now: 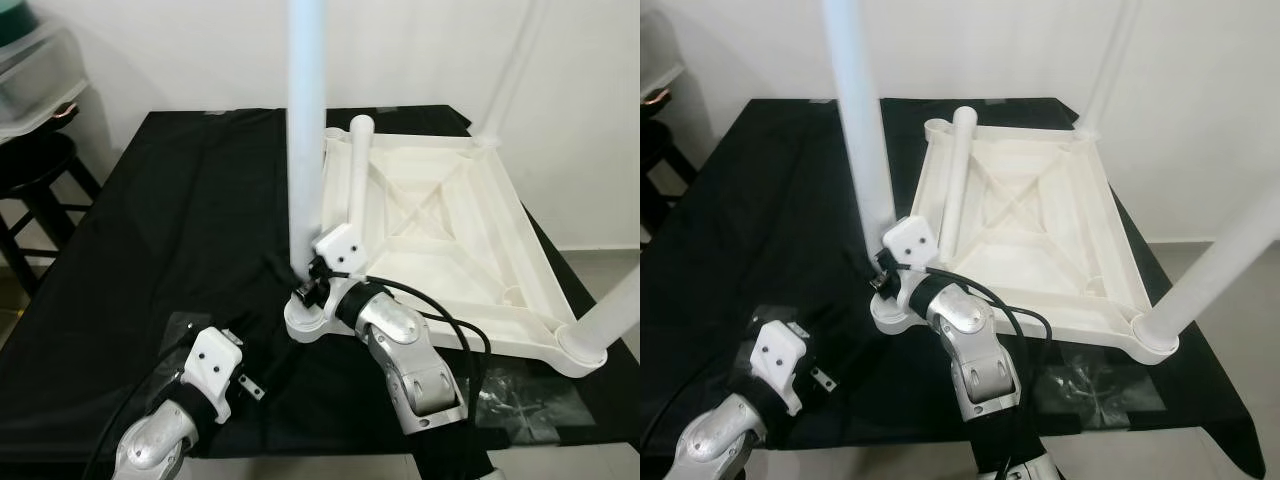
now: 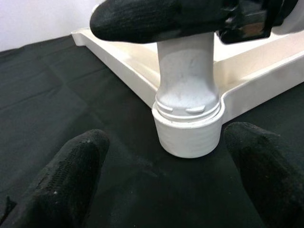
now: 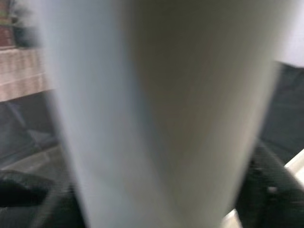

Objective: Building children table

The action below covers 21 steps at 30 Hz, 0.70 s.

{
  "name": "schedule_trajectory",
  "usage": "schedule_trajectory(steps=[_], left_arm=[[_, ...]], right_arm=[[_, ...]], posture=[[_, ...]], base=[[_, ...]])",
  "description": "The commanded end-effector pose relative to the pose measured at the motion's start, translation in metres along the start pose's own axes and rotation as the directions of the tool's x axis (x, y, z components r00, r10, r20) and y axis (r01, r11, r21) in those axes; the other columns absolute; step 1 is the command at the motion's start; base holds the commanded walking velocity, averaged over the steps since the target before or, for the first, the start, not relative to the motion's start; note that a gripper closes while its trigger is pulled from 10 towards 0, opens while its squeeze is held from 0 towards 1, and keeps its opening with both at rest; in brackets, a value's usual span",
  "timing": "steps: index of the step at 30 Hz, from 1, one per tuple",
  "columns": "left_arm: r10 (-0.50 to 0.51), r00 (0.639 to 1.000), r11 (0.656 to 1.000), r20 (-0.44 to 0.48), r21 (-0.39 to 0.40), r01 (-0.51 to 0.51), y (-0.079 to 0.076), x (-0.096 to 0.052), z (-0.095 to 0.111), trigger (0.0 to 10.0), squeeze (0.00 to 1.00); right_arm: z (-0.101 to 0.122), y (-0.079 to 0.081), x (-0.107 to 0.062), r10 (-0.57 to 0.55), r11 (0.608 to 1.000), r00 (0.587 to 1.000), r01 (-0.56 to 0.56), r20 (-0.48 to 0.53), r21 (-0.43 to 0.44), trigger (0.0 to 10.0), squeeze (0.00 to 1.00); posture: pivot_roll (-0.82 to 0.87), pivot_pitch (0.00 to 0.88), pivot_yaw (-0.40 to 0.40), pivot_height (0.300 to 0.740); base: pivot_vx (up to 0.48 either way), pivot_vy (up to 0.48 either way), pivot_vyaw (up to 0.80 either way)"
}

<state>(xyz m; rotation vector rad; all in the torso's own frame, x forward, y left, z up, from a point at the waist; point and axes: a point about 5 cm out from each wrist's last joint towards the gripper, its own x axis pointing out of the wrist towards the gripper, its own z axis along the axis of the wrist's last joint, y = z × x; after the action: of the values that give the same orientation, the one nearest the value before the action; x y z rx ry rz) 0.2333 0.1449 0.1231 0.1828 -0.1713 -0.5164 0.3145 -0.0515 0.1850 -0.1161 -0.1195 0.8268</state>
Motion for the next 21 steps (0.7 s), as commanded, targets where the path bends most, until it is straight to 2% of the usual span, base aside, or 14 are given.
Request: schedule_trajectory(steps=[1, 2, 3, 5, 6, 7, 8, 9, 10, 11, 15, 17, 20, 21], left_arm=[[-0.002, 1.0, 1.0, -0.016, -0.011, 0.002, -0.001, -0.001, -0.003, 10.0, 0.0], [-0.002, 1.0, 1.0, -0.016, -0.011, 0.002, -0.001, -0.001, -0.003, 10.0, 0.0], [-0.001, 1.0, 1.0, -0.015, -0.011, 0.001, -0.002, -0.001, -0.003, 10.0, 0.0], [0.003, 1.0, 1.0, -0.014, -0.012, -0.003, -0.002, -0.001, -0.003, 10.0, 0.0], [0.003, 1.0, 1.0, -0.014, -0.012, -0.003, -0.002, -0.001, -0.003, 10.0, 0.0], [0.004, 1.0, 1.0, -0.014, -0.013, -0.004, -0.003, -0.001, -0.003, 10.0, 0.0], [0.006, 1.0, 1.0, -0.014, -0.013, -0.006, -0.003, -0.002, -0.003, 10.0, 0.0], [0.006, 1.0, 1.0, -0.014, -0.013, -0.006, -0.003, -0.002, -0.003, 10.0, 0.0], [0.008, 1.0, 1.0, -0.017, -0.011, -0.008, -0.003, -0.003, -0.003, 10.0, 0.0], [0.008, 1.0, 1.0, -0.017, -0.011, -0.008, -0.003, -0.003, -0.003, 10.0, 0.0], [0.02, 0.999, 1.0, -0.029, -0.002, -0.02, 0.001, -0.01, -0.002, 10.0, 0.0], [0.02, 0.999, 1.0, -0.029, -0.002, -0.02, 0.001, -0.01, -0.002, 10.0, 0.0], [0.022, 0.999, 1.0, -0.031, 0.0, -0.022, 0.001, -0.011, -0.002, 10.0, 0.0], [0.026, 0.999, 1.0, -0.036, 0.003, -0.025, 0.002, -0.013, -0.002, 10.0, 0.0]], right_arm=[[0.015, -0.002, 0.003, 0.112, 0.994, 0.992, -0.112, 0.05, -0.001, 10.0, 1.0], [0.015, -0.002, 0.003, 0.112, 0.994, 0.992, -0.112, 0.05, -0.001, 10.0, 1.0], [0.022, -0.005, 0.003, 0.197, 0.98, 0.978, -0.196, 0.071, -0.026, 10.0, 1.0], [0.033, -0.007, 0.001, 0.401, 0.914, 0.913, -0.393, 0.075, -0.103, 10.0, 1.0], [0.033, -0.007, 0.001, 0.401, 0.914, 0.913, -0.393, 0.075, -0.103, 10.0, 1.0], [0.034, -0.01, 0.002, 0.443, 0.891, 0.895, -0.432, 0.06, -0.139, 10.0, 0.47], [0.033, -0.014, 0.003, 0.494, 0.862, 0.869, -0.484, 0.037, -0.153, 10.0, 0.0], [0.033, -0.014, 0.003, 0.494, 0.862, 0.869, -0.484, 0.037, -0.153, 10.0, 0.0], [0.033, -0.016, 0.004, 0.549, 0.826, 0.836, -0.54, 0.012, -0.16, 10.0, 0.0], [0.033, -0.016, 0.004, 0.549, 0.826, 0.836, -0.54, 0.012, -0.16, 10.0, 0.0], [0.047, -0.024, 0.013, 0.735, 0.674, 0.677, -0.733, -0.013, -0.096, 10.0, 0.0], [0.047, -0.024, 0.013, 0.735, 0.674, 0.677, -0.733, -0.013, -0.096, 10.0, 0.0], [0.049, -0.025, 0.015, 0.755, 0.652, 0.656, -0.753, -0.018, -0.086, 10.0, 0.0], [0.049, -0.026, 0.019, 0.774, 0.63, 0.632, -0.774, -0.025, -0.068, 10.0, 0.0]], posture=[[0.01, 0.174, 0.005, 0.74], [0.01, 0.174, 0.005, 0.74], [0.01, 0.177, 0.003, 0.74], [0.01, 0.176, 0.0, 0.74], [0.01, 0.176, 0.0, 0.74], [0.02, 0.179, -0.004, 0.74], [0.02, 0.18, -0.005, 0.74], [0.02, 0.18, -0.005, 0.74], [0.03, 0.182, -0.006, 0.74], [0.03, 0.182, -0.006, 0.74], [0.06, 0.194, -0.008, 0.74], [0.06, 0.194, -0.008, 0.74], [0.06, 0.194, -0.008, 0.74], [0.07, 0.199, -0.01, 0.74]], base=[[0.0, 0.0, 0.0], [0.0, 0.0, 0.0], [0.0, 0.0, 0.0], [0.0, 0.0, 0.0], [0.0, 0.0, 0.0], [0.0, 0.0, 0.0], [0.0, 0.0, 0.0], [0.0, 0.0, 0.0], [0.0, 0.0, 0.0], [0.0, 0.0, 0.0], [0.0, 0.0, 0.0], [0.0, 0.0, 0.0], [0.0, 0.0, 0.0], [0.0, 0.0, 0.0]])
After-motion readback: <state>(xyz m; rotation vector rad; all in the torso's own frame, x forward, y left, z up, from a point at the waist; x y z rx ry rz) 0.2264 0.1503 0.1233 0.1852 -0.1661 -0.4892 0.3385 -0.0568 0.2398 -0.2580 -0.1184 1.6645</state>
